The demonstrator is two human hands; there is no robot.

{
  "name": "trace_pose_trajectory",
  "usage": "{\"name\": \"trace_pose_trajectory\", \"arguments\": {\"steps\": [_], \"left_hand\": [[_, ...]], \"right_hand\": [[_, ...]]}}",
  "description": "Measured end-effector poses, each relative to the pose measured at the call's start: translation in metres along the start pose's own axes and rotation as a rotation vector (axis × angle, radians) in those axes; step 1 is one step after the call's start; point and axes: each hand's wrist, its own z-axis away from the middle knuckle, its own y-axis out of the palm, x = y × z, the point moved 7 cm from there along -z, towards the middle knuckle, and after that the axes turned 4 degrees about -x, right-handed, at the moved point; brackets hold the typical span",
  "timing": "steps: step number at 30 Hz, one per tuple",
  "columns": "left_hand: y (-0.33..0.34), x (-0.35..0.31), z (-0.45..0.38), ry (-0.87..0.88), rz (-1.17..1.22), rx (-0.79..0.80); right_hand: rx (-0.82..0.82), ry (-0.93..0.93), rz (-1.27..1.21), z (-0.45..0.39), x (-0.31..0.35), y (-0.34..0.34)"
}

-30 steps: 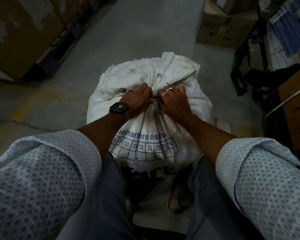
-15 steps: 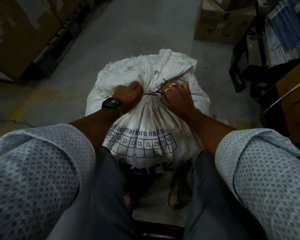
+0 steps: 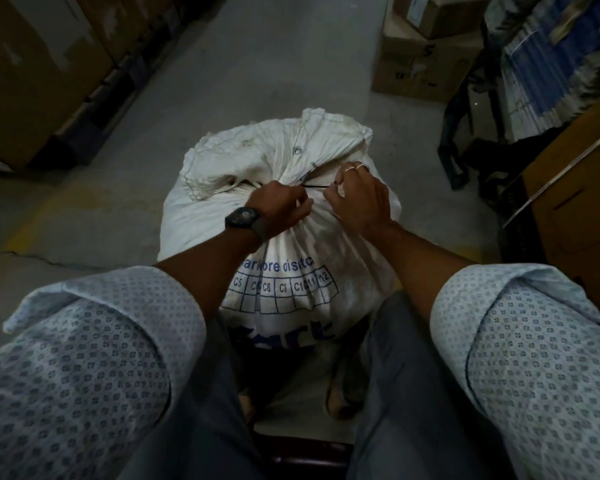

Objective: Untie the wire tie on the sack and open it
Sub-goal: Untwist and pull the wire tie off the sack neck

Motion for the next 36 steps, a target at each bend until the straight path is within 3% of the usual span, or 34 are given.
{"name": "trace_pose_trajectory", "arguments": {"steps": [2, 5, 10, 18, 23, 29, 36], "left_hand": [[0.018, -0.014, 0.001, -0.224, 0.389, 0.068], [0.058, -0.04, 0.007, -0.713, 1.106, 0.12], [0.076, -0.07, -0.009, -1.015, 1.433, -0.032], [0.091, -0.139, -0.05, -1.005, 1.535, 0.035], [0.109, -0.175, -0.062, -0.988, 1.47, 0.109], [0.14, -0.205, -0.062, -0.864, 1.383, 0.211], [0.183, -0.215, -0.071, -0.919, 1.349, 0.252]], "right_hand": [[0.014, 0.134, -0.037, 0.003, -0.01, -0.012], [0.055, 0.233, -0.087, 0.009, -0.021, -0.026], [0.109, 0.435, -0.217, 0.025, -0.059, -0.054], [0.214, 0.514, -0.295, 0.056, -0.128, -0.114], [0.339, 0.639, -0.289, 0.082, -0.172, -0.137], [0.205, 0.723, -0.283, 0.093, -0.218, -0.128], [0.256, 0.805, -0.357, 0.114, -0.263, -0.099]]}}
